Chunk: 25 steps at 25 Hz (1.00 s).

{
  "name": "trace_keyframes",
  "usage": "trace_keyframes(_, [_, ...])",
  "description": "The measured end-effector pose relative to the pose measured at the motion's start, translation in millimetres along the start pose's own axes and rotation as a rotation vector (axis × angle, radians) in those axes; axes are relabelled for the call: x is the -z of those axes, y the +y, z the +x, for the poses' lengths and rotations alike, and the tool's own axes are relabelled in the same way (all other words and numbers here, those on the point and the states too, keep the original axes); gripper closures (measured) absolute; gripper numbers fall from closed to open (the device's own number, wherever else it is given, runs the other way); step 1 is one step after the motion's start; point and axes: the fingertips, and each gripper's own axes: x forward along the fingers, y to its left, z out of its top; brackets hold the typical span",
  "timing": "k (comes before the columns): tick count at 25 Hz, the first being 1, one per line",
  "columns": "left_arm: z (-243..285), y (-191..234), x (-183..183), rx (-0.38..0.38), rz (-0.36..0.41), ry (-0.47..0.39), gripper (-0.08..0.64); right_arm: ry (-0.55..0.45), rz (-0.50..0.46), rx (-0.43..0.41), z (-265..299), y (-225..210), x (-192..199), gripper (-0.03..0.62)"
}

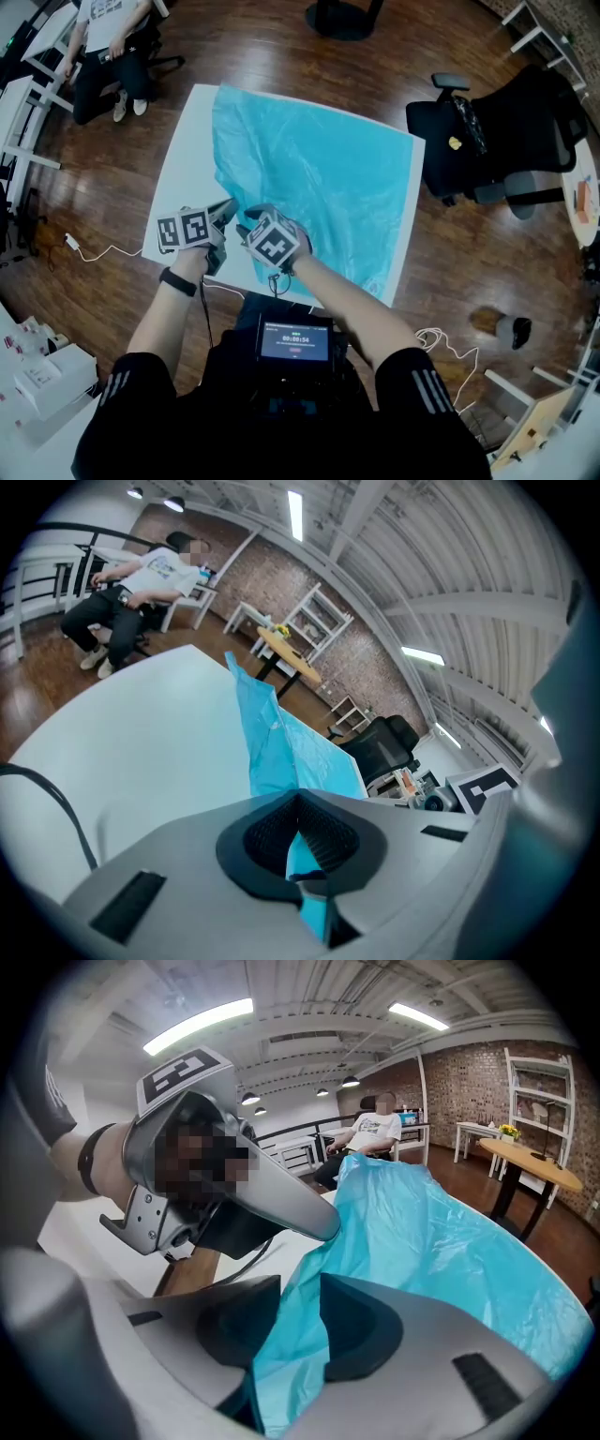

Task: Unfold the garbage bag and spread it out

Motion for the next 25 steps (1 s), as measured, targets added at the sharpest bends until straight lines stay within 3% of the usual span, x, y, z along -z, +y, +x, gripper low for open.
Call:
trace_keyframes(6, [0.6,-0.3,3.3,0.002,0.038,0.018,0.555,-0.041,0.065,0.009,-3.4,-9.2,0.8,0.541])
trace_keyframes(11, [-13.0,3.4,-1.8,0.06,0.073,-0.008,0.451,-0.108,0.198,-0.055,-2.8,-17.2,5.9,0.546])
trace_keyframes(14, [-23.8,20.9,-5.3,0.075,0.067,-0.034,0.427,-0.173,0.274,-0.098,-11.4,-20.5,0.5,0.546])
trace_keyframes(18, [-21.4,48.2,1.6,0.074,0.086,-0.007,0.407,-0.256,0.367,-0.161,-25.8,-26.4,-5.9,0.546])
trace_keyframes(21, [-13.9,46.4,-0.2,0.155,0.159,0.001,0.37,-0.303,0.413,-0.214,-33.8,-27.2,-11.9,0.546])
trace_keyframes(23, [-7.0,44.1,-4.8,0.18,0.257,0.018,0.324,-0.319,0.435,-0.235,-37.6,-28.2,-12.2,0.546])
trace_keyframes(25, [0.9,44.9,-7.8,0.185,0.36,0.055,0.323,-0.326,0.446,-0.246,-40.2,-28.9,-11.1,0.546])
